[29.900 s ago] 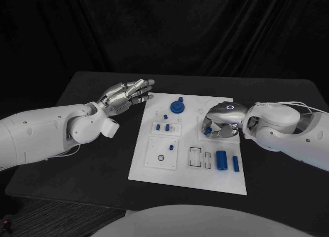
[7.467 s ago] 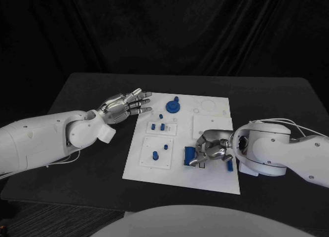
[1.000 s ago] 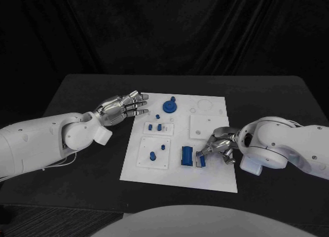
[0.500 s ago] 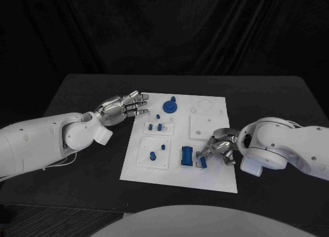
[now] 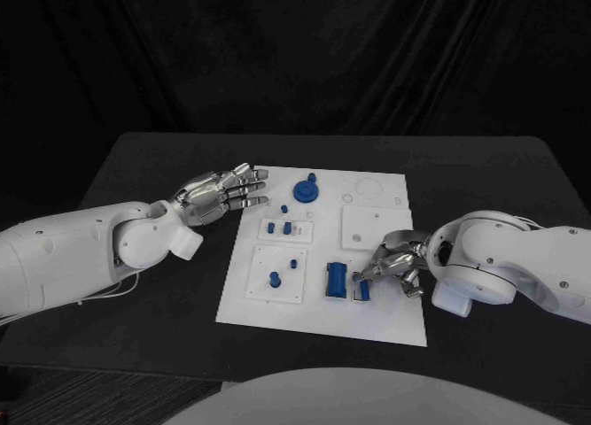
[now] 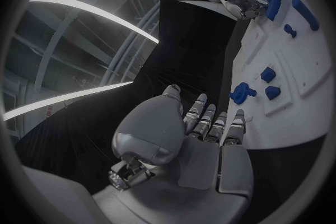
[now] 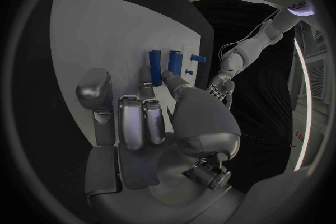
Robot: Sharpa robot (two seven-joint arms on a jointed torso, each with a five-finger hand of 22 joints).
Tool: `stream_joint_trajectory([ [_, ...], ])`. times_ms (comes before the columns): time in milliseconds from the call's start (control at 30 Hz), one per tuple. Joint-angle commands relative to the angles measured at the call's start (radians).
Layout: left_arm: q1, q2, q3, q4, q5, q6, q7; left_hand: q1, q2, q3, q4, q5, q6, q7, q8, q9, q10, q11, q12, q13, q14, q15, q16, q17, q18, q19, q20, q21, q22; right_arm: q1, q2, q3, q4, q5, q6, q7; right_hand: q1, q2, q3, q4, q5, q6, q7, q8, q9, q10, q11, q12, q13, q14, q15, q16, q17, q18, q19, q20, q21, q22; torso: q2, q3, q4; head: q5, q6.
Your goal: Assemble the parts on the task board
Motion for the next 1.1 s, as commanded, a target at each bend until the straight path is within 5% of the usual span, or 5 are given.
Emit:
stream_joint_trajectory([
  [33, -0.002, 0.002, 0.001, 0.0, 0.0, 0.02, 0.008, 0.006, 0.001, 0.002, -0.006, 0.006, 0.007, 0.015, 0.007, 0.002, 0.005, -0.004, 0.002, 0.0, 0.009, 0.0, 0.005, 0.001, -0.004, 0.005, 0.001, 0.003, -0.001, -0.004, 0.002, 0.0, 0.002, 0.0, -0.016, -0.018, 0.009, 0.022, 0.007, 0.008, 0.037, 0.009, -0.003, 0.007, -0.001, 0.107, -0.008, 0.003, 0.263, 0.07, -0.008, -0.004, 0.056, 0.011, 0.003, -0.004, -0.007, 0.106, 0.0, 0.0002, 0.0001, 0.0, 0.0],
  [467, -0.003, 0.001, 0.001, 0.0, 0.0, 0.021, 0.003, 0.014, 0.001, 0.008, -0.017, 0.021, 0.007, 0.015, 0.01, 0.002, 0.004, -0.004, 0.003, 0.0, 0.008, 0.0, 0.006, 0.001, -0.004, 0.006, 0.001, 0.003, -0.002, -0.004, -0.001, 0.0, 0.003, 0.0, -0.019, -0.014, -0.027, 0.028, -0.012, 0.053, 0.019, 0.019, -0.004, 0.012, -0.006, 0.107, -0.009, 0.003, 0.263, 0.07, -0.009, -0.004, 0.055, 0.011, 0.003, -0.006, -0.013, 0.106, 0.0, 0.0, 0.0001, 0.002, 0.0],
  [767, -0.003, 0.002, 0.001, 0.0, 0.0, 0.022, -0.001, 0.016, 0.002, 0.01, -0.019, 0.025, 0.008, 0.016, 0.01, 0.002, 0.003, -0.004, 0.002, 0.0, 0.009, 0.0, 0.006, 0.001, -0.004, 0.006, 0.001, 0.003, -0.002, -0.004, -0.001, 0.0, 0.005, 0.0, 0.008, -0.012, -0.09, -0.039, -0.092, 0.097, -0.1, 0.003, 0.001, 0.007, -0.016, 0.107, -0.005, 0.003, 0.263, 0.071, -0.006, -0.002, 0.06, 0.011, 0.003, -0.004, -0.017, 0.106, 0.0, 0.0001, 0.0001, 0.005, 0.0],
  [1100, -0.003, 0.002, 0.001, -0.001, -0.001, 0.024, -0.003, 0.018, 0.001, 0.011, -0.022, 0.028, 0.012, 0.017, 0.012, 0.002, 0.003, -0.005, 0.003, 0.0, 0.008, 0.0, 0.006, 0.001, -0.004, 0.006, 0.001, 0.003, -0.002, -0.004, -0.002, 0.0, 0.006, 0.0, 0.035, -0.017, -0.105, -0.049, -0.149, 0.124, -0.185, -0.006, 0.002, 0.01, -0.019, 0.107, -0.003, 0.003, 0.263, 0.072, -0.004, 0.0, 0.062, 0.011, 0.005, -0.002, -0.017, 0.108, 0.0, 0.0, 0.0001, 0.008, 0.0],
])
